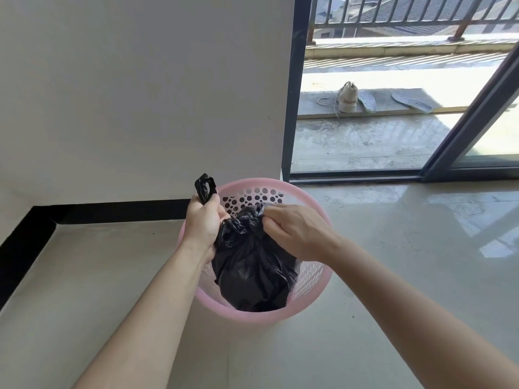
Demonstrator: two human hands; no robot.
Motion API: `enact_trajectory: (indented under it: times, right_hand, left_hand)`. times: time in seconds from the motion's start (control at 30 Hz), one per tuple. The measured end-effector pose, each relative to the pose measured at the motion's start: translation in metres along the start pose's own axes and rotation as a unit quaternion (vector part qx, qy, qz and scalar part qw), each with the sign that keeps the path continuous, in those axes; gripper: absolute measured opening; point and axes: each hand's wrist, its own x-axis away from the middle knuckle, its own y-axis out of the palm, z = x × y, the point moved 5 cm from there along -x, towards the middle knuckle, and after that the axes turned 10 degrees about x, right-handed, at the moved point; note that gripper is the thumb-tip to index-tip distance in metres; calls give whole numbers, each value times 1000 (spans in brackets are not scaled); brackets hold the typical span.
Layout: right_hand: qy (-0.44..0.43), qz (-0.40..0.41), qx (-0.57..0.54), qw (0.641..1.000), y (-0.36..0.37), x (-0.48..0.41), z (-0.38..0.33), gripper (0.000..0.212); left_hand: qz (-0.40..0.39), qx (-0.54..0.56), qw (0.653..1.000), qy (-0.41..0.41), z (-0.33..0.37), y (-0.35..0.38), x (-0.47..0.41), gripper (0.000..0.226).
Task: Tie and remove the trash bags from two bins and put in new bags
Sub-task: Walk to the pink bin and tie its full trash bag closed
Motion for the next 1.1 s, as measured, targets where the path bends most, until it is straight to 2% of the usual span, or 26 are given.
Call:
enact_trajectory:
  times: [0.07,0.13,0.3,0.47,0.63,0.73,0.87,0.9,1.0,1.1]
  right_hand:
    - [70,17,-125,990,-5,-5,-1,33]
    - [145,27,-233,961,-5,-10,4,32]
    - [192,-17,-199,961,8,-4,17,33]
    - [277,22,-231,932,5,1,26,33]
    - [259,29,-93,961,11,1,24,36]
    - [259,39,-128,956,23,5,24,37]
    - [236,25,-164,957,27,0,23,34]
    - [227,23,-168,959,28,-3,22,34]
    - [214,52,-192,956,30,-9,19,33]
    - [221,91,-218,946,28,-13,19,29]
  left_hand:
    - [3,0,1000,-7,0,2,2,17]
    - [-1,4,1000,-4,1,5,5,19]
    - [5,11,1000,6,9,1,2,15]
    - [11,1,1000,13,15,2,0,20]
    - [10,-6,1000,12,10,-4,1,19]
    - [-1,-101,995,19,-1,-9,4,5]
    - [-63,-251,965,44,-8,-2,13,73]
    - [-86,-279,955,46,-10,1,15,77]
    - [-125,-375,916,63,-24,2,4,61]
    - [-149,-405,900,61,-37,-6,-8,71]
